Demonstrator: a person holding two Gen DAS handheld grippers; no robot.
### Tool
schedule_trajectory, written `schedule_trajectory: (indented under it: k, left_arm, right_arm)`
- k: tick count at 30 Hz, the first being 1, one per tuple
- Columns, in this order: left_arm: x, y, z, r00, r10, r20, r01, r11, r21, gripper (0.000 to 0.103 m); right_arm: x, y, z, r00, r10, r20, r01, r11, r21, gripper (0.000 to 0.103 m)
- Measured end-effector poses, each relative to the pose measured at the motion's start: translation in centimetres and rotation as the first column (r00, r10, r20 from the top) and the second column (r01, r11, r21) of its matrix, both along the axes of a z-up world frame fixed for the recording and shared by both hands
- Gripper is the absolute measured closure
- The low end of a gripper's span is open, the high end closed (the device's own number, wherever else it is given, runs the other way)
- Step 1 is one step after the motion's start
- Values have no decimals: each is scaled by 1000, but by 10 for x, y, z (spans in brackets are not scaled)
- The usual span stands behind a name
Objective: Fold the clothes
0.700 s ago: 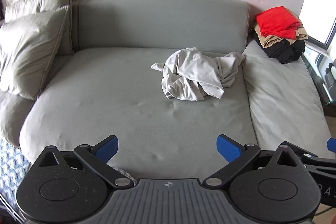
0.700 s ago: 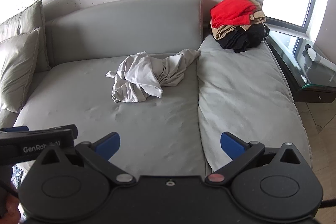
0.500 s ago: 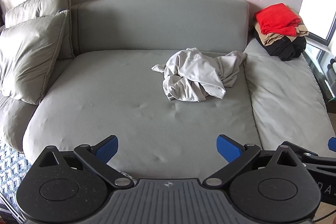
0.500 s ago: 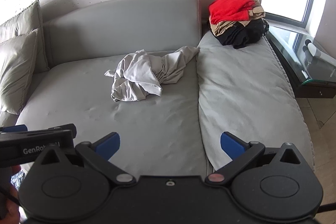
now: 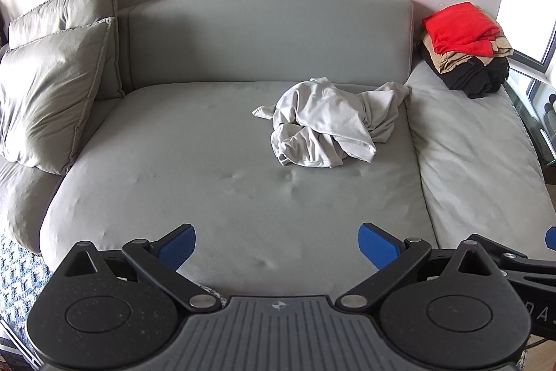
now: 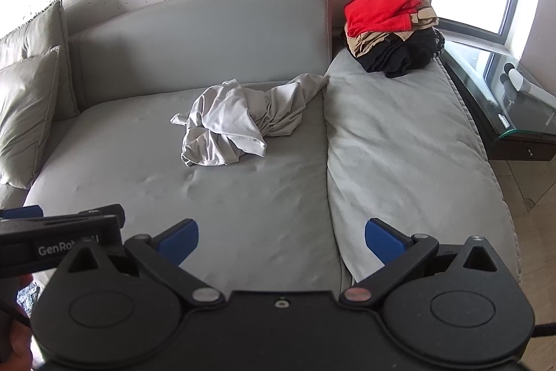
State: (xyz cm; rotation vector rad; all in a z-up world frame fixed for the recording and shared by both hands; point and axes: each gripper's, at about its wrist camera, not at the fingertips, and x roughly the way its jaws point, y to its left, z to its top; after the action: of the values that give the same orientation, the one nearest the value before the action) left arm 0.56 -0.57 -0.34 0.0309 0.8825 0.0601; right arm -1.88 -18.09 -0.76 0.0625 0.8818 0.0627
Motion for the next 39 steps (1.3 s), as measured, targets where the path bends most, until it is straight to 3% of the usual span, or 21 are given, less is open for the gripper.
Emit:
schedule_trajectory:
  k: [39]
  left_arm:
    - [2,5,-1,1000,19,-14,-19,1000,-6,3]
  right_arm:
    - [2,1,-2,1000,3,-16,-3,1000,-7,0]
